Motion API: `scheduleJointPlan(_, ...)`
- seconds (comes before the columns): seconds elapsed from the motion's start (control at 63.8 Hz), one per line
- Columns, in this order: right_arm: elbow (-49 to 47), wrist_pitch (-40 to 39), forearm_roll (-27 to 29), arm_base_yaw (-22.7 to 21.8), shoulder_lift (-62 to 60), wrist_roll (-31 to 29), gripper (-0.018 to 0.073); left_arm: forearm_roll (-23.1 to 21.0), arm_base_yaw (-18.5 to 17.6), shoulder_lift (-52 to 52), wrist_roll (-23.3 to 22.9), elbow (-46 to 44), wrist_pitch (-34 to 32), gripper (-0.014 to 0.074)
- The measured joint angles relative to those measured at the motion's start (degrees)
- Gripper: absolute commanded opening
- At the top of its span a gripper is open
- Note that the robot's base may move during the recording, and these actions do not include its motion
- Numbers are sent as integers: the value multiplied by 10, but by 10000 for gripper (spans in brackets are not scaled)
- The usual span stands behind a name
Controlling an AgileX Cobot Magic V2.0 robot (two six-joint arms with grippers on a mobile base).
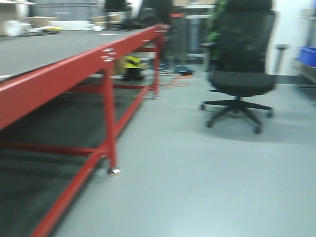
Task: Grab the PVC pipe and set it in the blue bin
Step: 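Drive the base away from the table holding the clamp in both grippers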
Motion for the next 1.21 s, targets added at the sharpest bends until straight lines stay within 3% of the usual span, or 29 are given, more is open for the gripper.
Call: scheduleJointPlan(1.207, 0, 0, 0, 0, -2, 0, -169, 0, 0, 0, 0, 0, 0, -111)
